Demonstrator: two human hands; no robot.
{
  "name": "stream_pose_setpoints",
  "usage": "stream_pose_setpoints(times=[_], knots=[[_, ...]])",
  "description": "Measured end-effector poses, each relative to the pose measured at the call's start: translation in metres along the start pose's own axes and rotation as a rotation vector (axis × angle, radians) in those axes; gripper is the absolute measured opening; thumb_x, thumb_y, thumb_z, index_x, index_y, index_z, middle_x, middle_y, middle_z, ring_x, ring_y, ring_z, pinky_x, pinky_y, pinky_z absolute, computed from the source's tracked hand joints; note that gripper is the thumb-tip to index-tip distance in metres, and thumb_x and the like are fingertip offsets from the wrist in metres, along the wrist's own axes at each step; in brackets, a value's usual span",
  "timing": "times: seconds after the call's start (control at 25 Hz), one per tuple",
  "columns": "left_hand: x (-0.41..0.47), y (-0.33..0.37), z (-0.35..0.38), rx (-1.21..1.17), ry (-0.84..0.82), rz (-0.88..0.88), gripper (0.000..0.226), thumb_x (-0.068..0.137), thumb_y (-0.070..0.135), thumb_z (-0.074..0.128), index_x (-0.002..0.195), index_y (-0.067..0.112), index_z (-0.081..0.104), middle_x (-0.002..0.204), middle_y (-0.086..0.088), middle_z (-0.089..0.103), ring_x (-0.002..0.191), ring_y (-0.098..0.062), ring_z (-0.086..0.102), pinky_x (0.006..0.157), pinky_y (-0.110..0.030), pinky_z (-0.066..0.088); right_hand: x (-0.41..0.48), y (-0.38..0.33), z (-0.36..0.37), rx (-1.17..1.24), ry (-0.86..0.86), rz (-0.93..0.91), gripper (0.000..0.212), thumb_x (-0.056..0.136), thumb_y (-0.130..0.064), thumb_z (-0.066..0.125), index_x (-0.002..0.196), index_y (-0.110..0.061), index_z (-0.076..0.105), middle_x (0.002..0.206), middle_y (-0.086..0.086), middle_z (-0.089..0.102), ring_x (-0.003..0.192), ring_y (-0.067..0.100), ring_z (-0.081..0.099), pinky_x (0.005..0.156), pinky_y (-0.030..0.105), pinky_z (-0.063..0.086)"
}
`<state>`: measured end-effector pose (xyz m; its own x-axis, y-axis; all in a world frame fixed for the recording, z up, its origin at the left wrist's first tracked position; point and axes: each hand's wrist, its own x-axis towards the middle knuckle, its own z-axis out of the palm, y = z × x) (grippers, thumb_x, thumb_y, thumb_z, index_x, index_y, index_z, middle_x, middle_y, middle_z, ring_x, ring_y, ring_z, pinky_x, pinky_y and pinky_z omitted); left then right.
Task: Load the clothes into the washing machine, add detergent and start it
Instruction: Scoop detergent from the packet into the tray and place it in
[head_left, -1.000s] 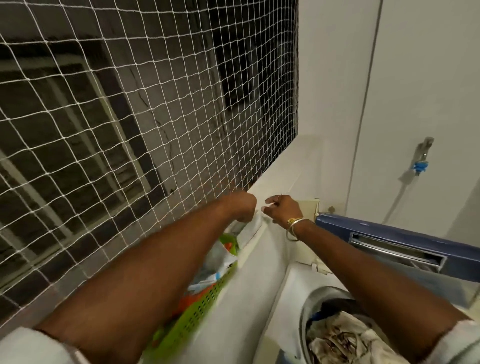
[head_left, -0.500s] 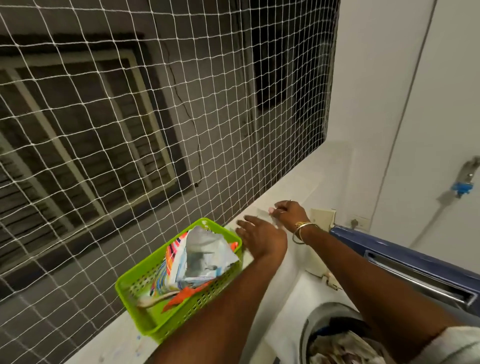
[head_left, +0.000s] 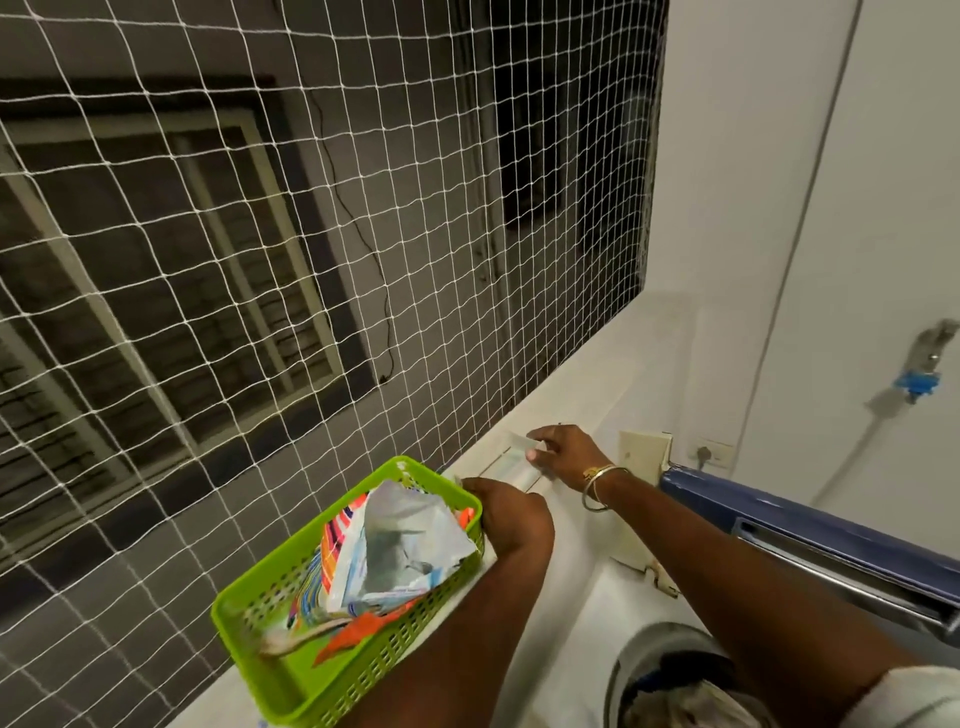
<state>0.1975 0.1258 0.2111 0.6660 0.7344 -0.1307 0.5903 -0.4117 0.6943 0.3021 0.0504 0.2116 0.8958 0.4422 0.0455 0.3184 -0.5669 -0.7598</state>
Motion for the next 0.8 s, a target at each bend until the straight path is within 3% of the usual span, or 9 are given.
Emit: stream_pose_setpoints(times=[0.08,0.28,0.4,0.6,0.72,0.8], knots=[[0.0,-0.002,-0.002,-0.02,-0.007,0.028,0.079,0.093,0.018,0.055,0.149,-0.014,0.008,0.151,-0.033,0.027,0.142,-0.044,0.03,0.116,-0.043,0.029,-0.005,0.0,0.0,0.014,0.032,0.004,0.042,0.09,-0.027,0.07,0.127,-0.007,0.065,0.103,-0.001,0.062,0.09,0.02,0.063,0.093,0.043,0.054],[0.003,-0.003,0.0,-0.156,-0.03,0.144,0.074,0.092,0.01,0.052,0.15,-0.011,0.012,0.156,-0.029,0.023,0.148,-0.038,0.019,0.119,-0.045,0.022,-0.027,-0.007,-0.011,-0.009,0.164,0.007,0.039,0.092,-0.028,0.066,0.128,-0.011,0.065,0.117,0.003,0.066,0.094,0.014,0.056,0.082,0.026,0.04],[-0.005,-0.003,-0.003,-0.238,-0.041,0.226,0.068,0.096,0.008,0.049,0.151,-0.008,0.014,0.158,-0.026,0.022,0.148,-0.037,0.022,0.118,-0.045,0.025,-0.047,-0.012,-0.019,0.006,0.256,0.017,0.037,0.091,-0.026,0.067,0.126,-0.013,0.066,0.118,0.004,0.068,0.091,0.013,0.055,0.079,0.024,0.037],[-0.023,-0.012,-0.008,-0.376,-0.094,0.315,0.058,0.101,0.017,0.044,0.153,0.0,0.023,0.154,-0.021,0.036,0.142,-0.035,0.036,0.114,-0.045,0.033,-0.088,-0.011,-0.023,0.053,0.38,0.119,0.048,0.09,-0.028,0.07,0.134,-0.013,0.059,0.13,0.005,0.063,0.107,0.02,0.06,0.09,0.026,0.043],[-0.042,-0.018,-0.017,-0.484,-0.154,0.323,0.052,0.103,0.021,0.041,0.152,0.006,0.029,0.154,-0.015,0.039,0.141,-0.031,0.038,0.116,-0.04,0.031,-0.124,-0.015,-0.026,0.057,0.454,0.149,0.043,0.091,-0.035,0.068,0.129,-0.015,0.063,0.117,-0.003,0.065,0.106,0.017,0.062,0.087,0.023,0.043],[-0.053,-0.025,-0.022,-0.523,-0.184,0.311,0.046,0.104,0.026,0.039,0.147,0.01,0.04,0.148,-0.014,0.047,0.135,-0.032,0.046,0.112,-0.041,0.036,-0.15,-0.014,-0.027,0.051,0.507,0.16,0.029,0.092,-0.038,0.064,0.115,-0.02,0.07,0.104,-0.005,0.071,0.095,0.014,0.067,0.08,0.025,0.046]])
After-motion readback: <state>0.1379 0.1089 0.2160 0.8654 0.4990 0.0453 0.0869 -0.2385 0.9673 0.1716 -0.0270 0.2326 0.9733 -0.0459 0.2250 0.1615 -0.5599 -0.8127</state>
